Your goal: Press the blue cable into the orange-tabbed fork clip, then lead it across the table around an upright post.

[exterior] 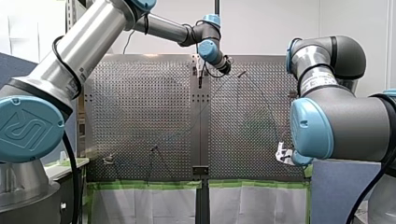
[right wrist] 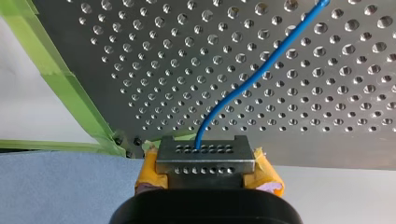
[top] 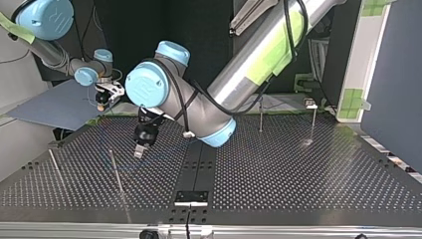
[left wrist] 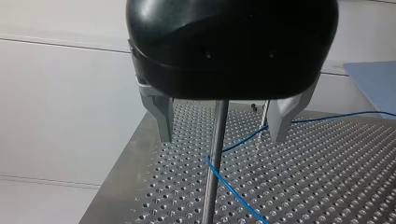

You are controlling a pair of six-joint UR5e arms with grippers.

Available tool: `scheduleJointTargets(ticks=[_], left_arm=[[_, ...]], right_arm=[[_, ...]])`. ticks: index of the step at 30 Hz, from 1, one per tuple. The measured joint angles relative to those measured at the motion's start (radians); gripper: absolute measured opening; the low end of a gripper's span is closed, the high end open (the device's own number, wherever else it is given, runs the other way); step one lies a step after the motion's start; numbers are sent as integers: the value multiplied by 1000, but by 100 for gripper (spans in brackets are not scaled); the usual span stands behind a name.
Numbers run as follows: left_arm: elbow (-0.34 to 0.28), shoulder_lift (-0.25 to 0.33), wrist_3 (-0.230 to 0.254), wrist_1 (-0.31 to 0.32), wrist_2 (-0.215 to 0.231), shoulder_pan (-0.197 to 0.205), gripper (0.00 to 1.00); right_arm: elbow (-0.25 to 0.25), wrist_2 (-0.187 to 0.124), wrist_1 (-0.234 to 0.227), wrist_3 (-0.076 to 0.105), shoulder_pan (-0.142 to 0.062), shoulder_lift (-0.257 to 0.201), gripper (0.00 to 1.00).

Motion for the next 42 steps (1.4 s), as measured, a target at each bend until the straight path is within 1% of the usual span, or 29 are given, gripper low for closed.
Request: scheduleJointTargets(ticks=[13, 19, 23, 27, 30, 34, 39, 42], left_arm=[[-1, 0, -3, -1, 4, 0, 100], [-28, 16, 12, -14, 3, 0, 100], [-65, 51, 14, 14, 10, 9, 100], [-102, 87, -11, 49, 20, 18, 100], [-129, 115, -25, 77, 22, 16, 100], [-166, 151, -45, 113, 15, 11, 100], [-209, 194, -83, 157, -6, 8, 100], [-235, 220, -107, 182, -8, 5, 100]], right_arm=[[0, 0, 0, -1, 0, 0, 0], [0, 0, 0, -2, 0, 0, 0], [0, 0, 0, -2, 0, 0, 0], [0, 0, 0, -2, 0, 0, 0], [0, 0, 0, -2, 0, 0, 0], [0, 0, 0, -3, 0, 0, 0], [0, 0, 0, -2, 3, 0, 0], [0, 0, 0, -3, 3, 0, 0]])
